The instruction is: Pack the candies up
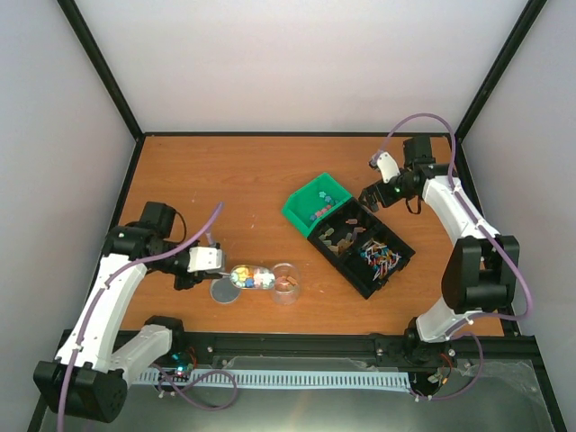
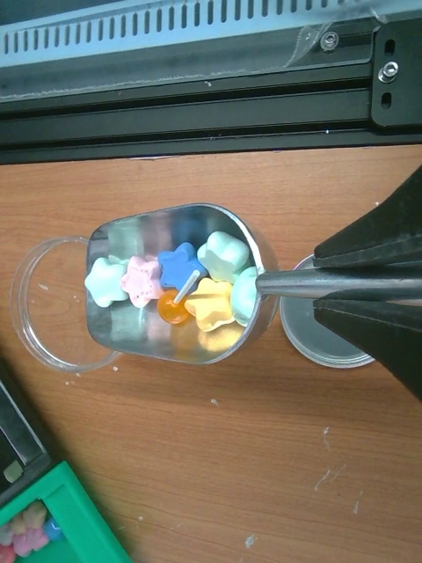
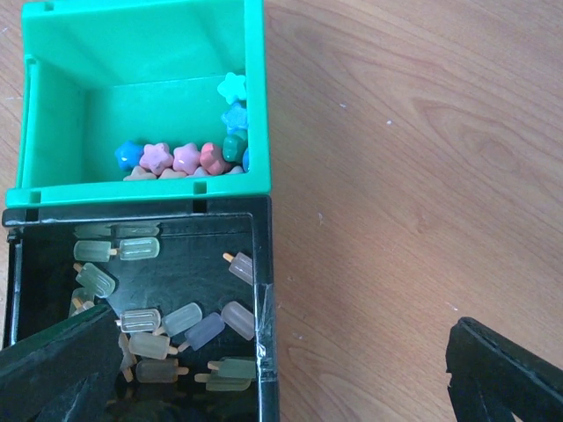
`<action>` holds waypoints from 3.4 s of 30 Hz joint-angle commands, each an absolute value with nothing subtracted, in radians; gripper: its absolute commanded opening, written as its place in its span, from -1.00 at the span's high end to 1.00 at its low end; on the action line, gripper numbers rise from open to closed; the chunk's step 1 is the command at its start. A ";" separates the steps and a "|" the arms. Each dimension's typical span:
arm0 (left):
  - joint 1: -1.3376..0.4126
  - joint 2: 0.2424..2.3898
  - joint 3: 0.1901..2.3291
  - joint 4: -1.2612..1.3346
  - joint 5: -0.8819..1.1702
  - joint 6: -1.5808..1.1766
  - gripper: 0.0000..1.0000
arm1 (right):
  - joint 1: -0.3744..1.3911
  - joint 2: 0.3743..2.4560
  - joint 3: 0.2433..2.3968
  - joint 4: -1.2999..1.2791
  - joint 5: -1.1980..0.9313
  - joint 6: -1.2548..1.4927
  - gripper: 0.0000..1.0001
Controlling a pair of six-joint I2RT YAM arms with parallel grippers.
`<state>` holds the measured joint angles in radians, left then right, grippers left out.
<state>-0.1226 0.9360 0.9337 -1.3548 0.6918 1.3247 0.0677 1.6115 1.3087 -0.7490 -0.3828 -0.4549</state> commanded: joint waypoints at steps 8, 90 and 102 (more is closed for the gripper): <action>-0.235 1.019 1.047 -1.366 0.622 1.251 0.96 | 0.071 1.547 1.255 -0.703 -0.397 -0.422 -1.00; -0.584 1.713 1.835 -1.359 0.265 0.477 0.99 | -0.079 1.624 1.118 -0.931 -0.317 -0.786 -0.71; -0.583 1.722 1.828 -1.340 0.164 0.365 0.98 | -0.008 1.657 1.067 -0.753 -0.335 -0.508 -0.01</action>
<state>-0.5762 1.7294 1.8069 -1.3636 0.2192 0.4473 -0.0353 1.6703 1.0904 -0.8497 -0.3363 -0.6273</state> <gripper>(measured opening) 0.100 0.576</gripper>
